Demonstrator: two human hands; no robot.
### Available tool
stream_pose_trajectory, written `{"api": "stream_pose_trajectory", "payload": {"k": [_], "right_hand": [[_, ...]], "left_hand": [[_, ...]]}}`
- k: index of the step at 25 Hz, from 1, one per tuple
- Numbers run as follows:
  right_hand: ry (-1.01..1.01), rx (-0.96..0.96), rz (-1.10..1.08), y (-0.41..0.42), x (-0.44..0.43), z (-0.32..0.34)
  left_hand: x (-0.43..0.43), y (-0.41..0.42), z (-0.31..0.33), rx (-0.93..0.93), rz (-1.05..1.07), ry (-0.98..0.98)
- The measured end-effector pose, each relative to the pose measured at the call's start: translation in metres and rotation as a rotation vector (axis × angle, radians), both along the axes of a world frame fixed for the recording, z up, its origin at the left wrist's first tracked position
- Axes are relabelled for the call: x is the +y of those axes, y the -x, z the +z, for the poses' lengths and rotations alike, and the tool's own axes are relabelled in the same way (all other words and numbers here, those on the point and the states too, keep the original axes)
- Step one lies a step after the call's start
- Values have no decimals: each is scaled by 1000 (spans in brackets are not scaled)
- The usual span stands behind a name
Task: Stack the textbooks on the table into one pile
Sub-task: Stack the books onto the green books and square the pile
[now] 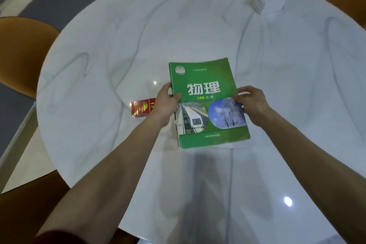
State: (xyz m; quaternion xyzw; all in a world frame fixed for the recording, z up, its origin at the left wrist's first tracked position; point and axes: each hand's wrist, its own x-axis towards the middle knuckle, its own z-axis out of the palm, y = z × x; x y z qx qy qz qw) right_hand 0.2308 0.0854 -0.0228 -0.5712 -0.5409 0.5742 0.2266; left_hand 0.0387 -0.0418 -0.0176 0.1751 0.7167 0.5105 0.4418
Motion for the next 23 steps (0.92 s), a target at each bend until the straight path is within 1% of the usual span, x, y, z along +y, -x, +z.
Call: {"api": "stream_pose_trajectory", "payload": {"k": [2, 9, 14, 18, 20, 21, 23], "right_hand": [[-10, -34, -18, 10, 20, -4], [31, -106, -27, 26, 71, -37], [64, -137, 0, 26, 83, -53], [44, -178, 13, 30, 86, -57], [16, -200, 19, 31, 86, -56], [-5, -224, 23, 31, 86, -56], [-51, -281, 34, 31, 84, -54]], "left_hand": [[21, 10, -4, 0, -16, 11], [81, 30, -38, 95, -59, 86], [97, 32, -57, 110, -92, 140], [103, 35, -61, 150, -83, 159], [105, 36, -60, 209, -95, 164], [106, 35, -59, 266, -112, 177], [107, 33, -59, 451, -177, 232]]}}
